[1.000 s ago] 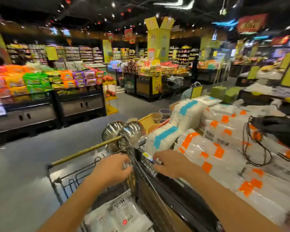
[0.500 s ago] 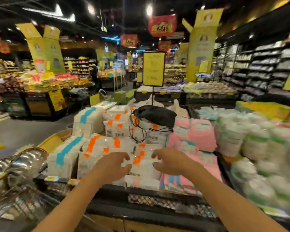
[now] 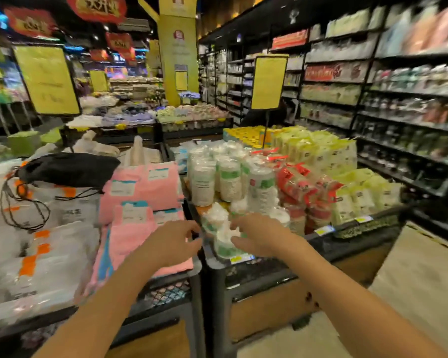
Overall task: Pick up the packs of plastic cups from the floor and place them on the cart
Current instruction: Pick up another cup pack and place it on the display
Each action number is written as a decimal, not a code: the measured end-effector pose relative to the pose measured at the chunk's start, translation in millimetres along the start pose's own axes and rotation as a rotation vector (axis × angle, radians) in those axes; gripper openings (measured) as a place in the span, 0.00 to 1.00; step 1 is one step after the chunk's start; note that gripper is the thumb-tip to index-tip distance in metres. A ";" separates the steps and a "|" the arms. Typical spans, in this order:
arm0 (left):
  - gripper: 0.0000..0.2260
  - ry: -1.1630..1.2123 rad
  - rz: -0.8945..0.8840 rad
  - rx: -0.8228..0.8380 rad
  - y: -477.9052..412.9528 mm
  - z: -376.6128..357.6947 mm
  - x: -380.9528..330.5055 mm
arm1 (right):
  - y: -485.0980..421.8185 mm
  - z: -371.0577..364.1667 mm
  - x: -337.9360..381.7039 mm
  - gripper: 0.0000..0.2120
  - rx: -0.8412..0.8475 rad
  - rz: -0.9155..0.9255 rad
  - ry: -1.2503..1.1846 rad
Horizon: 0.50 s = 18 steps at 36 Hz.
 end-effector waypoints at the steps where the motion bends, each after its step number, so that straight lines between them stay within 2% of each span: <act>1: 0.13 -0.007 -0.030 0.031 -10.5 -7.4 -17.3 | 5.4 -0.6 -19.4 0.20 -0.006 -0.033 -0.005; 5: 0.18 -0.001 -0.148 0.125 -57.7 -37.0 -72.6 | 30.9 -3.0 -90.6 0.19 -0.013 -0.163 -0.005; 11: 0.17 -0.045 -0.370 0.184 -118.5 -70.3 -161.5 | 72.3 0.3 -172.6 0.16 -0.026 -0.373 -0.013; 18: 0.14 -0.075 -0.635 0.255 -174.0 -94.0 -240.9 | 116.2 11.9 -231.9 0.14 -0.058 -0.643 -0.045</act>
Point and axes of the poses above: each hand's wrist, its own y-axis away from the middle knuckle, its own z-axis out of the back of the hand, x = y × z, the point moved 4 cm from there along -y, towards the middle knuckle, and after that the axes turned 3 degrees about x, right-handed, at the moved point
